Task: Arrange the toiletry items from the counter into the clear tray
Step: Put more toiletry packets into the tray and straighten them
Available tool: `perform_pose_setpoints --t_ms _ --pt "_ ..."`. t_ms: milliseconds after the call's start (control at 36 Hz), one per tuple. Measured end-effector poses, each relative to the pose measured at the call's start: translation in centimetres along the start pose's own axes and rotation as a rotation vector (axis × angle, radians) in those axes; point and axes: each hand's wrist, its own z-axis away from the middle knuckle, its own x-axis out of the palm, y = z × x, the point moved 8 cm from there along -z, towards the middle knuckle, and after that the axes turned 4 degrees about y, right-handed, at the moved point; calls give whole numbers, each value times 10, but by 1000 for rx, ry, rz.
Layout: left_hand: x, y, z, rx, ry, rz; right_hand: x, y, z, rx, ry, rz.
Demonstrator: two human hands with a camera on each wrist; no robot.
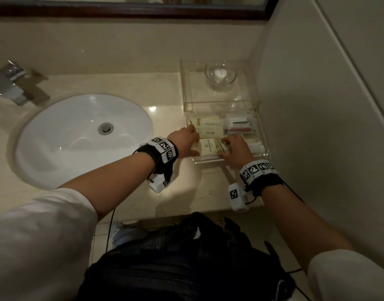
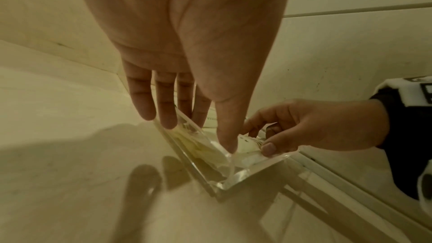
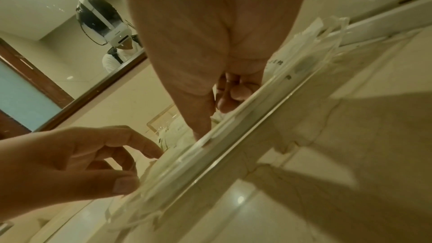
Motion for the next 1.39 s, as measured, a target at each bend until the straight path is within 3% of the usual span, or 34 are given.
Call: perform_pose_setpoints --t_ms 222,750,1000,1389 --pt "-1 -9 6 14 25 195 1 -10 -12 -14 -36 73" --pt "4 -7 3 10 -18 70 0 -12 -19 55 -14 81" --pt "5 -4 2 -14 -12 -1 5 -21 -23 20 -49 112" --pt "1 -6 0 -39 23 58 -4 -23 -24 12 -39 140"
